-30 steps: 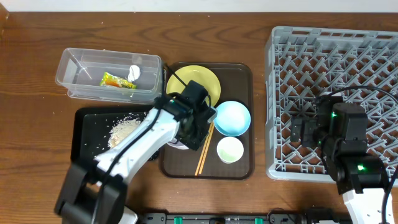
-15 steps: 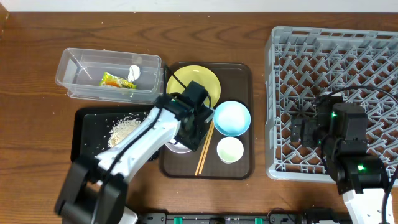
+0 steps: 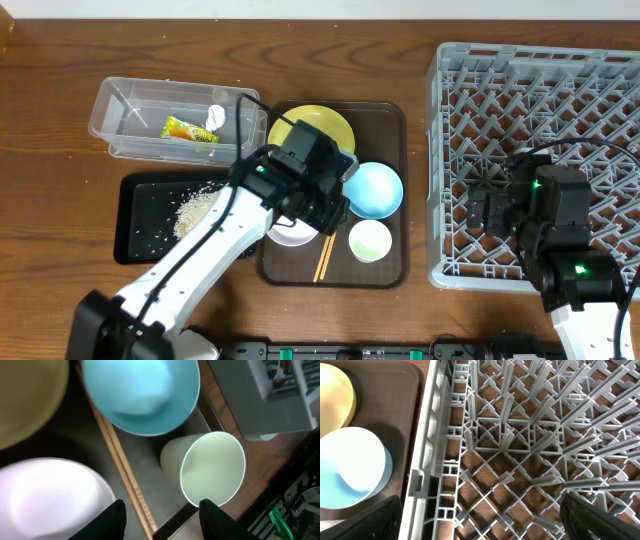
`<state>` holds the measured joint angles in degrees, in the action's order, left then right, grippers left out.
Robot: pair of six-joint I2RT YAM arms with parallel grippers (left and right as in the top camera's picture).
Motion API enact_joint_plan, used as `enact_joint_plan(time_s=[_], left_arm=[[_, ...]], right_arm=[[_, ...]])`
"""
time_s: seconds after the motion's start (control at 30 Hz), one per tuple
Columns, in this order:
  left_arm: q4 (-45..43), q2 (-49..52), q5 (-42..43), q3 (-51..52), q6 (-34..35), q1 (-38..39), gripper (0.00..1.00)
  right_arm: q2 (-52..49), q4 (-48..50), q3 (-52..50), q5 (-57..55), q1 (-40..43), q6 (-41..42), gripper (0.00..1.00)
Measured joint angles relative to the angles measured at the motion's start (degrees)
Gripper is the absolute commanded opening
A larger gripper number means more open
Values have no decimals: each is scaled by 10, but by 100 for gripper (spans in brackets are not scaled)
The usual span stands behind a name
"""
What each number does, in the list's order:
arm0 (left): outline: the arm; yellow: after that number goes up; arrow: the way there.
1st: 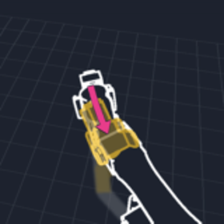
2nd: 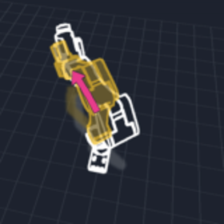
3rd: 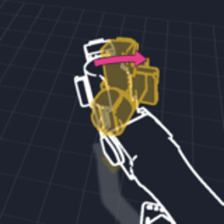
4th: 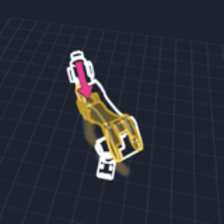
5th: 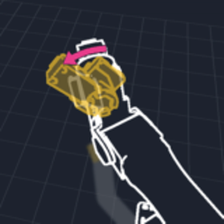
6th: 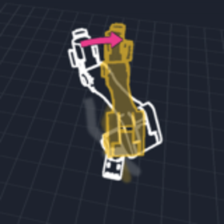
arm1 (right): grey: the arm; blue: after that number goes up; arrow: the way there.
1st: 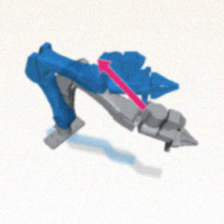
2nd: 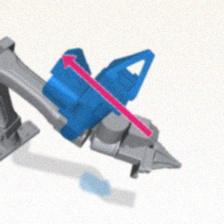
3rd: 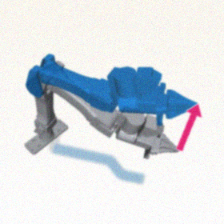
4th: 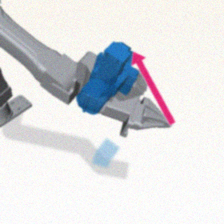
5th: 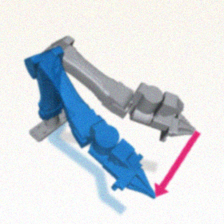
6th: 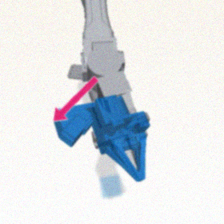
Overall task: Sort waste into correct bins and load items into the dishwasher rack
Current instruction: 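Grasp the small white cup with the left gripper and lift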
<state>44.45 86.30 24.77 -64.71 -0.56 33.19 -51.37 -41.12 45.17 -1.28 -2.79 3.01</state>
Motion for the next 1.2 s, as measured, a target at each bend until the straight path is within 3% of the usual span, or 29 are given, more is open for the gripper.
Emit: enact_joint_plan(time_s=[0.2,0.4,0.5,0.73,0.9,1.07,1.2], left_arm=[[-26,62,8,0,11,42,47],[-32,122,10,1,31,66,25],[-31,133,7,3,41,67,6],[-22,116,-13,3,43,53,6],[-35,37,-16,3,58,-3,6],[-112,-36,-7,1,124,-99,6],[-222,-24,67,-1,219,-174,6]], right_arm=[[0,0,0,0,0,0,99],[0,-4,0,0,0,0,99],[0,-4,0,0,0,0,99],[0,-4,0,0,0,0,99],[0,14,0,0,0,0,99],[0,49,0,10,0,14,99],[-2,66,0,100,0,17,99]])
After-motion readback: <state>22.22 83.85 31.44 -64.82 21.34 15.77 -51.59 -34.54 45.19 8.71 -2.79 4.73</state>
